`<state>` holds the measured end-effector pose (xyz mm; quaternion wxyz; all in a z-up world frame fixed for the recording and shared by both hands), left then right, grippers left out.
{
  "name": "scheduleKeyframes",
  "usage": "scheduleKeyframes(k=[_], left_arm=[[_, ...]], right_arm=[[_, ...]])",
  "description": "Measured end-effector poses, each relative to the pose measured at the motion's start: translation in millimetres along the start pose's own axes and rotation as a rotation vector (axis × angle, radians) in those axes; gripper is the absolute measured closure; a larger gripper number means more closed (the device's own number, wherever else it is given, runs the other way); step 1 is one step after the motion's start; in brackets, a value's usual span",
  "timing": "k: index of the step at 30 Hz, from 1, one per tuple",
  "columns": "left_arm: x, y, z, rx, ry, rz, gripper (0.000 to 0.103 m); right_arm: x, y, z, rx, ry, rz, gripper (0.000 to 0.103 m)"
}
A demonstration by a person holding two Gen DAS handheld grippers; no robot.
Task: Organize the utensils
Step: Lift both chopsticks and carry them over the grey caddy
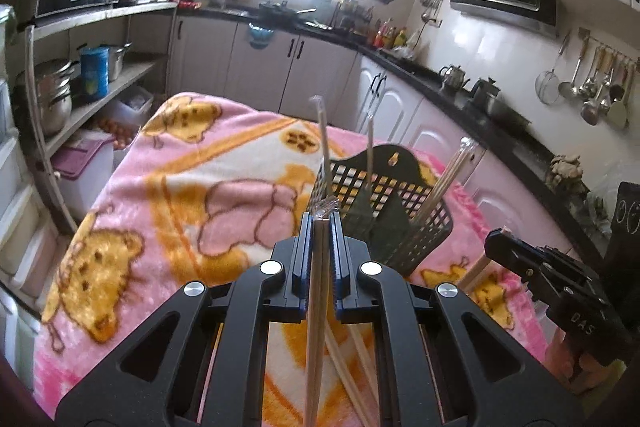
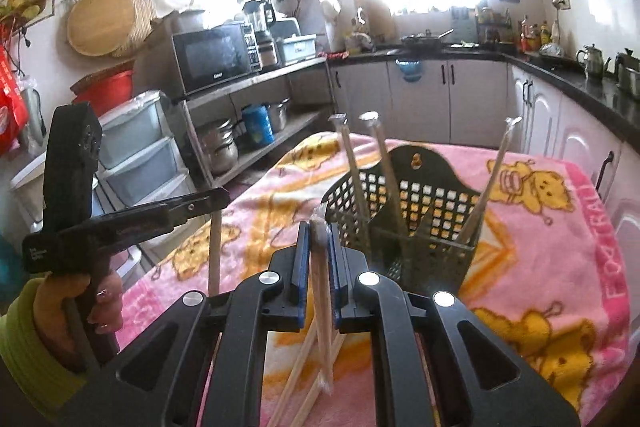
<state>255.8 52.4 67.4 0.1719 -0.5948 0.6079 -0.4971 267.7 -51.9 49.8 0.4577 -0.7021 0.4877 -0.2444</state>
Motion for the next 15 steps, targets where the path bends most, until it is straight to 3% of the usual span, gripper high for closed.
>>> scheduleKeyframes(k=[15], left_arm=[[34, -58, -2, 0.086, 0.045, 0.062, 0.1]], right_arm=[[27, -37, -34, 0.104, 0.066, 0.023, 0.097]])
Point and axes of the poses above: each gripper's, at about its wrist camera, not at the fingertips, and z roughly the way its jaws point, x to its right, y to its underside, the point moved 5 cm from there along z, roughly the way its jaws point, and after that the axes turned 11 degrees about y, right-handed, at the moved point
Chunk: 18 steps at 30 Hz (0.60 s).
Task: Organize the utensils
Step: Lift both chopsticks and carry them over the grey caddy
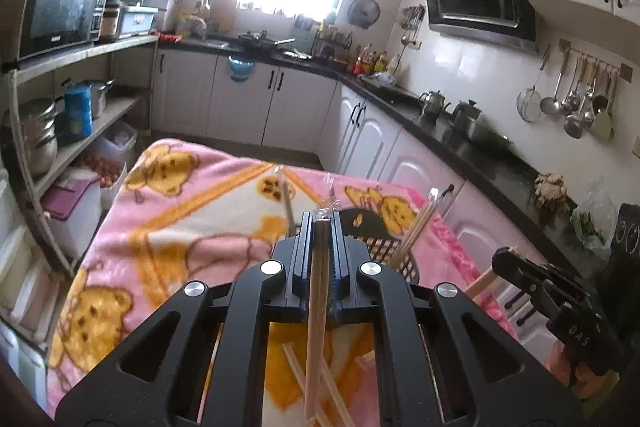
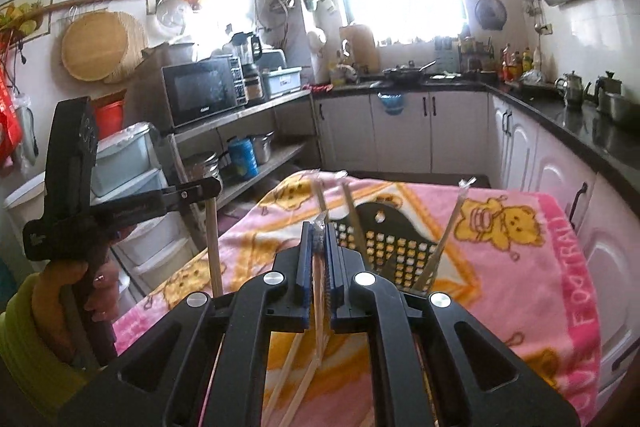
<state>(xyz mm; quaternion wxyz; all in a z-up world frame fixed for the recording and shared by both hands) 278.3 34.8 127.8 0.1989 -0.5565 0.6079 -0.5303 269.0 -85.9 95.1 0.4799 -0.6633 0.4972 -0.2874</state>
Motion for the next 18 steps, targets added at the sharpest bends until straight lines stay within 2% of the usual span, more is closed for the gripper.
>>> scheduleKeyframes(k=[11, 18], left_arm=[[23, -48, 13, 0.093, 0.03, 0.035, 0.1], [37, -64, 28, 0.141, 0.039, 0.053, 0.1]], right_arm=[[26, -24, -6, 0.052, 0.046, 0.029, 0.097], [40, -40, -7, 0.085, 0.073, 0.036, 0.097]])
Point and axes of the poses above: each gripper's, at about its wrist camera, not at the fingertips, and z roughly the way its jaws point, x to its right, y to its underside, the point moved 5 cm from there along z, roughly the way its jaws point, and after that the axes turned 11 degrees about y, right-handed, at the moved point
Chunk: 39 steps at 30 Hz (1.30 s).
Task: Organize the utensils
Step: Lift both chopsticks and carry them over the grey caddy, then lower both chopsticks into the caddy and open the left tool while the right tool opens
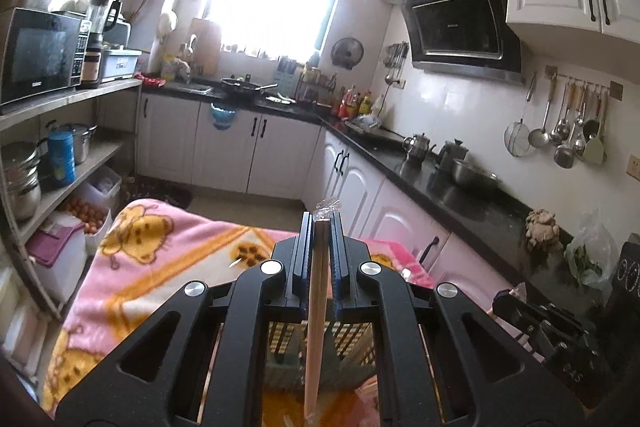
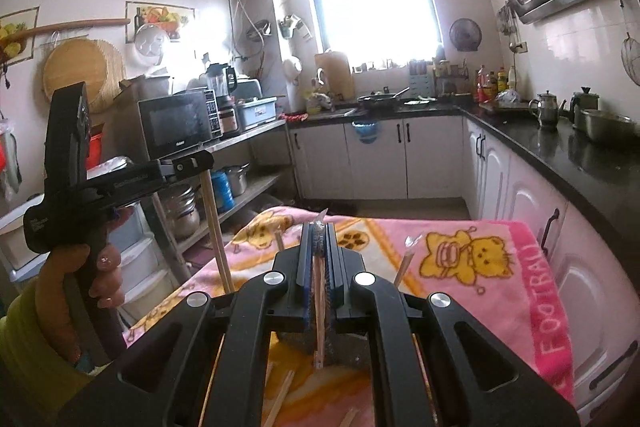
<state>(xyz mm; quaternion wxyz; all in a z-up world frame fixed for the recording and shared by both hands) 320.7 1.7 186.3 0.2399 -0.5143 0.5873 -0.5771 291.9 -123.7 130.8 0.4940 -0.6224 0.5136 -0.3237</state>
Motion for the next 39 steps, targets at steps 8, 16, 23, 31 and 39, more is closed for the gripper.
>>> scheduleKeyframes(k=[8, 16, 23, 31, 39], left_arm=[[1, -3, 24, 0.021, -0.001, -0.017, 0.1], [-4, -1, 46, 0.032, -0.005, -0.027, 0.1], [-10, 4, 59, 0.065, -0.011, -0.03, 0.1], [-18, 19, 76, 0.055, 0.002, -0.05, 0.1], [-32, 40, 87, 0.033, 0.01, -0.085, 0.1]], right_arm=[[12, -14, 8, 0.026, 0.012, 0.02, 0.097], [21, -22, 23, 0.041, 0.04, 0.031, 0.097], [31, -20, 39, 0.03, 0.052, 0.054, 0.097], [31, -18, 57, 0.018, 0.057, 0.074, 0.097], [30, -15, 81, 0.017, 0.077, 0.076, 0.097]])
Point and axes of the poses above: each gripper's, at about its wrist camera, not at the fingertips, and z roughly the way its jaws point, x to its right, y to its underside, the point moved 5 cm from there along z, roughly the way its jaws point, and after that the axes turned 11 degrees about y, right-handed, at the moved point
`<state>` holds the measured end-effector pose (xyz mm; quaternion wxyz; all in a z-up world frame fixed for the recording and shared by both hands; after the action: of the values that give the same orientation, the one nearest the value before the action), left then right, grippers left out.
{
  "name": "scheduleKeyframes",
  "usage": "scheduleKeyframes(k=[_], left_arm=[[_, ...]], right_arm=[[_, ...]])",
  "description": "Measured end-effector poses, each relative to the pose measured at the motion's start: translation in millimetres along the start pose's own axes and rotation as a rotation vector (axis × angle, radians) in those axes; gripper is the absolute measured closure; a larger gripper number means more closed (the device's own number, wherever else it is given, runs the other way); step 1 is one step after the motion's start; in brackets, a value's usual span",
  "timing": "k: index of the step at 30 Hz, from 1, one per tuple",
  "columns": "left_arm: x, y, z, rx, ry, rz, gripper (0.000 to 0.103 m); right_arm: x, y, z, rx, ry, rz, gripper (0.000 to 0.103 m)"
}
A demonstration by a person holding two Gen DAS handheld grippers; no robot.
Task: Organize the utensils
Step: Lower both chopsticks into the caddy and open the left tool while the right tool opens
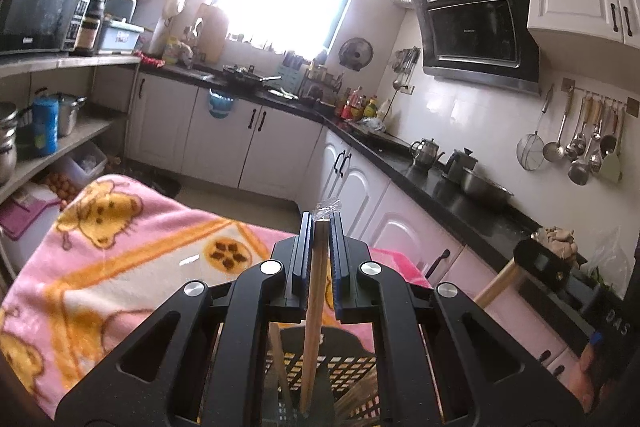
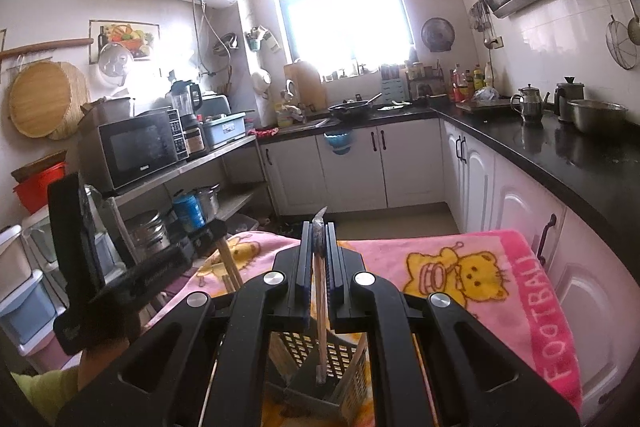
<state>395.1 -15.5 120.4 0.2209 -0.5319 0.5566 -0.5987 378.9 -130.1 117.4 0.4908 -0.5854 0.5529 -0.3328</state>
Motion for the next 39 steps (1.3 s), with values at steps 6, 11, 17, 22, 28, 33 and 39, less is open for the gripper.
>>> scheduleKeyframes(k=[6, 11, 17, 22, 28, 33, 39], left_arm=[[-5, 15, 3, -0.003, 0.012, -0.011, 0.1], [-5, 25, 6, -0.013, 0.017, -0.002, 0.1], [-7, 36, 8, -0.029, 0.025, -0.001, 0.1], [-10, 45, 7, -0.062, 0.019, -0.001, 0.1], [-16, 51, 1, -0.1, 0.013, 0.0, 0.097], [-20, 52, -4, -0.129, 0.004, -0.016, 0.083], [-21, 54, -10, -0.146, 0.002, -0.01, 0.077]], right_arm=[[2, 12, 19, -0.027, 0.006, 0.016, 0.097], [3, 23, 33, -0.054, 0.008, 0.025, 0.097], [2, 37, 43, -0.075, 0.007, 0.028, 0.097], [0, 41, 47, -0.079, 0.001, 0.032, 0.097], [-2, 48, 54, -0.092, 0.0, 0.036, 0.097], [0, 56, 59, -0.115, -0.001, 0.052, 0.097], [5, 68, 65, -0.164, 0.002, 0.061, 0.097]])
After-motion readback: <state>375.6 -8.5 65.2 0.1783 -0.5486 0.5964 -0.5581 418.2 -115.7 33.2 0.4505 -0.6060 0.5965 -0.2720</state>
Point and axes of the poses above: each gripper's, at about its wrist camera, not at the fingertips, and z roughly the way its jaws point, x to its right, y to its underside, the point moved 5 cm from there along z, roughly the way its jaws point, and after that the axes turned 11 degrees about y, right-handed, at the moved point
